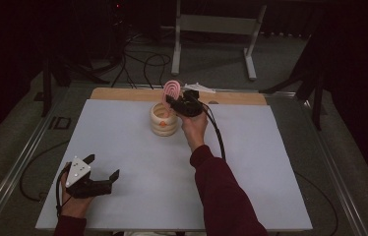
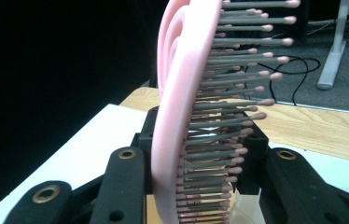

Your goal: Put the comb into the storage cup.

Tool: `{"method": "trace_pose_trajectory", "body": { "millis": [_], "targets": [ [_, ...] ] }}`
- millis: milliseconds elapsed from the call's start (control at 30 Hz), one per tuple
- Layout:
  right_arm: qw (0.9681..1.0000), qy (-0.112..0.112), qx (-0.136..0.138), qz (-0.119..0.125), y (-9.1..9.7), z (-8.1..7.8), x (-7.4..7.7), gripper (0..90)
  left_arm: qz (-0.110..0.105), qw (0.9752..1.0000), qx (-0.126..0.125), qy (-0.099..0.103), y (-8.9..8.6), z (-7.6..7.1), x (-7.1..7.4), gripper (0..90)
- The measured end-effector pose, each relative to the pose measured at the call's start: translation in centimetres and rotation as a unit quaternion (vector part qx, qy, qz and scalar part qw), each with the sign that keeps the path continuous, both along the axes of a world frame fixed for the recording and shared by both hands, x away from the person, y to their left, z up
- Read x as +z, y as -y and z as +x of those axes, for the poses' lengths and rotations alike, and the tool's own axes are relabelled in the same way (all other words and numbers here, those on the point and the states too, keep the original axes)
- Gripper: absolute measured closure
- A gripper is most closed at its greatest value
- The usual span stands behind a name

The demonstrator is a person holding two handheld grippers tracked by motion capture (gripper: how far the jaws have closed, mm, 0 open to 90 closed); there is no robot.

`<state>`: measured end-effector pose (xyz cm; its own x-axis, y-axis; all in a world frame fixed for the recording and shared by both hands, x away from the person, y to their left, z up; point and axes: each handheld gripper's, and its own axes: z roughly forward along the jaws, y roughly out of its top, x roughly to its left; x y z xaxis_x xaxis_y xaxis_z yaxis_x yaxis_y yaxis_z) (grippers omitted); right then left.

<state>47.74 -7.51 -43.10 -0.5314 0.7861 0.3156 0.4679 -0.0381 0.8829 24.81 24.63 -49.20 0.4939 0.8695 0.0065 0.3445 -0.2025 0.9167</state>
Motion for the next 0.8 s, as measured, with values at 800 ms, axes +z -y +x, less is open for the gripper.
{"method": "trace_pose_trajectory", "body": {
  "millis": [800],
  "targets": [
    [0.9995, -0.020, -0.018, 0.017, 1.02, 0.55, -0.34, 62.0, 0.001, 1.0000, 0.002, 0.000, 0.01, -0.04, -0.01, 0.1]
  ]
}}
